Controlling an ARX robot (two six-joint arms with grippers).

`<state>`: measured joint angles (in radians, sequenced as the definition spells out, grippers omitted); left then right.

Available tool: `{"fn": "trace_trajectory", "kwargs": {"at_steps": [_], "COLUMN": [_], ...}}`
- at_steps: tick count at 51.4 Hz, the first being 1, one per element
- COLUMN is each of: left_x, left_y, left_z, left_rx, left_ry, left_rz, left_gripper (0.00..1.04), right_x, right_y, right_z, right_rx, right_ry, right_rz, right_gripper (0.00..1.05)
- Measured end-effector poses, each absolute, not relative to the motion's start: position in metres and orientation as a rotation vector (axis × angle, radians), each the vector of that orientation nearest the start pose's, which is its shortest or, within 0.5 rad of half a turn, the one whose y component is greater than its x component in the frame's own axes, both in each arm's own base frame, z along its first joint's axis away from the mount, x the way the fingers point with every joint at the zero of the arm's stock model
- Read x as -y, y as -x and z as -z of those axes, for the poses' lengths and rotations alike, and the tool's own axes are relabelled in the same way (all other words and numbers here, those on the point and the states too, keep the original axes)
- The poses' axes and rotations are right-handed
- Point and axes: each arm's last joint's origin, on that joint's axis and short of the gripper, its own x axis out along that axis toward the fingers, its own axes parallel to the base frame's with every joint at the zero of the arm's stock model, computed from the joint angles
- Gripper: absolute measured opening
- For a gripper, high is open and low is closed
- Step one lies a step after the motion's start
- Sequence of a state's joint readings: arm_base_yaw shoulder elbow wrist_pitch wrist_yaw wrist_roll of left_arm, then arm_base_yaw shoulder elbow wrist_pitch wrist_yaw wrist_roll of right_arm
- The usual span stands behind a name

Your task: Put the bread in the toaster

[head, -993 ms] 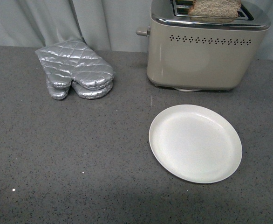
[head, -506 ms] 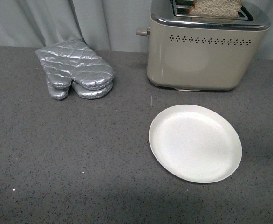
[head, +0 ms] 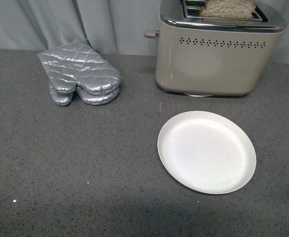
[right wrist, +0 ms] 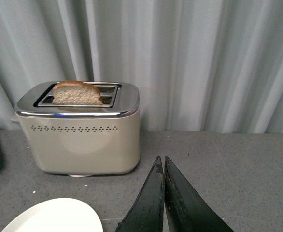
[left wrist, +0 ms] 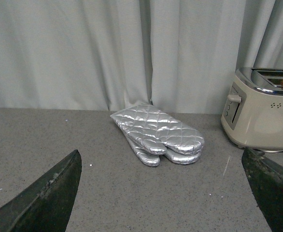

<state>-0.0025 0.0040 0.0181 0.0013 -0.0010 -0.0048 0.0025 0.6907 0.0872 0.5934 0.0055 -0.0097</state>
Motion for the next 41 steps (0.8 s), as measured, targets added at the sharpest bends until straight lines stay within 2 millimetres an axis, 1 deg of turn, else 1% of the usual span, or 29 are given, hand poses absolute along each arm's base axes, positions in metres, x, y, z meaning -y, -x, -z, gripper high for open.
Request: {"fn": "trace_trajectory", "kwargs": {"at_steps": [12,17,41], "left_x": [0.0,0.0,0.0], "left_y": [-0.097,-0.097,-0.097], "left_z": [-0.169,-0.169,-0.169], "left_rx": [0.015,0.015,0.015], "left_ry": [0.005,0.005,0.005], "left_rz": [0.002,0.002,0.002], "left_gripper": [0.98,0.98,0.98], "right_x": [0.0,0.0,0.0], "right_y": [-0.135,-0.13,-0.117], "right_z": [-0.175,-0.166,-0.168], "right_rx": [-0.007,0.0,0.006], "right_ry": [0.01,0.01,0.01], "right_rz": [0.0,0.0,0.0], "right_gripper": [0.0,0.0,0.0]}}
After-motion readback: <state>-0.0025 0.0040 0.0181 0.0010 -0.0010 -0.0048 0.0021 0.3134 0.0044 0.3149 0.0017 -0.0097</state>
